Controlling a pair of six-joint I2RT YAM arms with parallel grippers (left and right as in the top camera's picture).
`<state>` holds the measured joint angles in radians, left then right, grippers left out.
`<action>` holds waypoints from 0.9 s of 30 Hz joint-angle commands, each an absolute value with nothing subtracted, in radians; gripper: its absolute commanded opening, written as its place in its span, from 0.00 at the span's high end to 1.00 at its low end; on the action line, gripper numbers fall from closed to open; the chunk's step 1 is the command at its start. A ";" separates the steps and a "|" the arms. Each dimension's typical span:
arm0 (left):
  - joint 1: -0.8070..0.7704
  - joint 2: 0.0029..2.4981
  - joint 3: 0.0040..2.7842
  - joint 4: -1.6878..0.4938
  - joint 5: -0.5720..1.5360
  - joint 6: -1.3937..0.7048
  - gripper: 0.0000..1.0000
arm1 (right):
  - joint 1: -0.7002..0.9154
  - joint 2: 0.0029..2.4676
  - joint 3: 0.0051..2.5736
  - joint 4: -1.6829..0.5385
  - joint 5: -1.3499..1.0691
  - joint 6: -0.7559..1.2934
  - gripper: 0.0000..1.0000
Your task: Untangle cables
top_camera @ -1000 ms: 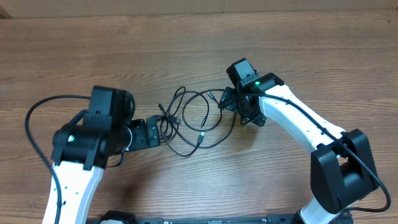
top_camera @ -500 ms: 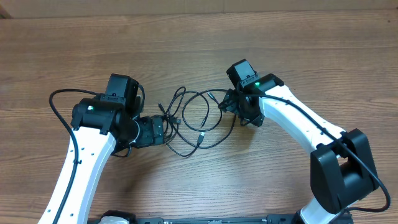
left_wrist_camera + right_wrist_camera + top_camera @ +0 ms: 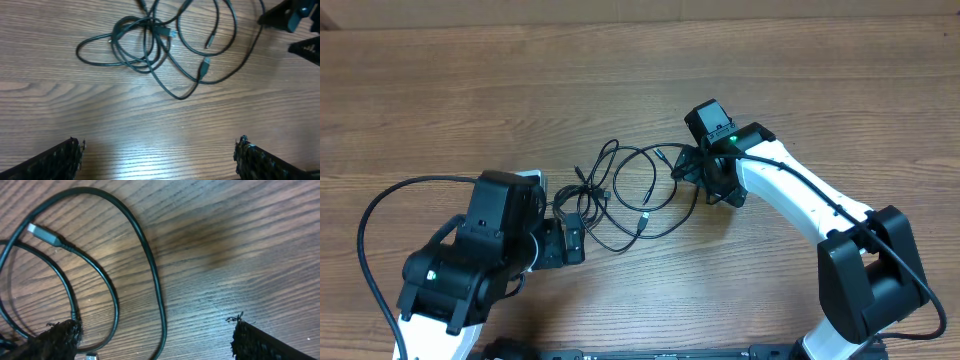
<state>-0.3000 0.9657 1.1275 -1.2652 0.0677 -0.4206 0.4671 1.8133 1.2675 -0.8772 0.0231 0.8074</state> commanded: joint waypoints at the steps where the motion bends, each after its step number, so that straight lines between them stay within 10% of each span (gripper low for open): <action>1: -0.302 0.961 1.103 -1.256 0.007 -0.450 0.01 | 0.471 1.811 1.263 -0.871 0.020 0.803 0.00; 15: -0.302 1.048 1.102 -1.256 -0.009 -0.450 0.00 | 0.471 1.811 1.263 -0.840 0.077 0.802 0.00; 20: -0.302 1.088 1.102 -1.256 -0.009 -0.450 0.00 | 0.471 1.811 1.263 -0.840 0.076 0.803 0.24; 27: -0.302 1.147 1.102 -1.298 0.022 -0.450 0.01 | 0.471 1.811 1.263 -0.846 0.068 0.803 0.25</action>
